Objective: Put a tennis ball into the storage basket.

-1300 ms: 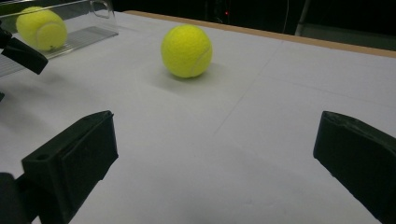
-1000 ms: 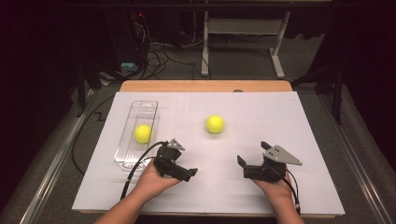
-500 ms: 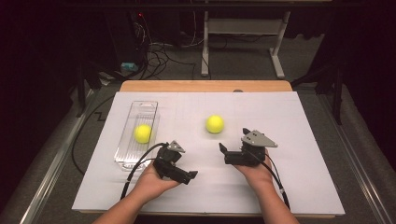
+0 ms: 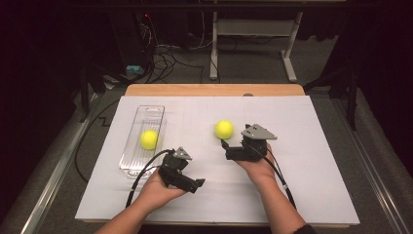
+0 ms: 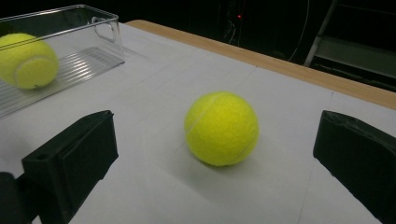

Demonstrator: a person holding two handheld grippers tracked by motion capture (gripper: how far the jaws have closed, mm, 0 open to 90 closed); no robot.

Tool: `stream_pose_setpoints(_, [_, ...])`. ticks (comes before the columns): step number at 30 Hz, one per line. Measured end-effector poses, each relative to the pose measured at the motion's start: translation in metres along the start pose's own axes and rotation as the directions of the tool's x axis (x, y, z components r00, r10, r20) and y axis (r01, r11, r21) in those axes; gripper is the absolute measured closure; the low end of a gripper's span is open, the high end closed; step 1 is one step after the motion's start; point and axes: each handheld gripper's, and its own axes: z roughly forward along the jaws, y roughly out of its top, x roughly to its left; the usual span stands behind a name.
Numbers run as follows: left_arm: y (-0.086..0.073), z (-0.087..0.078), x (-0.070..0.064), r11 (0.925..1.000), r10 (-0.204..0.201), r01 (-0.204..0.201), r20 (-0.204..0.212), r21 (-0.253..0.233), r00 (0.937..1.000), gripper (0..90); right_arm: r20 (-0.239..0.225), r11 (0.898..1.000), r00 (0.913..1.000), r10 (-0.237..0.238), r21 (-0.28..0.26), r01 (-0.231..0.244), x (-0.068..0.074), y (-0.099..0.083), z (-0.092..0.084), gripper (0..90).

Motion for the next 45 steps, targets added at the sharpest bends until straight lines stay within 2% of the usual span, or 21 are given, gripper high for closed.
stream_pose_setpoints(13, [-0.002,-0.002,-0.001,1.0000,-0.006,0.006,0.021,-0.005,0.9998,0.2,0.005,0.997,1.0000,0.006,0.072,-0.007,-0.004,-0.004,0.032,0.5])
stream_pose_setpoints(23, [-0.002,0.000,-0.003,1.0000,-0.002,0.002,0.023,-0.002,0.9997,0.2,0.008,0.992,0.9992,0.040,0.116,-0.041,-0.013,-0.007,0.046,2.2])
stream_pose_setpoints(45, [-0.002,-0.001,-0.003,1.0000,0.003,-0.003,0.029,-0.006,0.9996,0.3,-0.006,0.980,0.9979,0.065,0.190,-0.063,-0.015,-0.006,0.080,12.0])
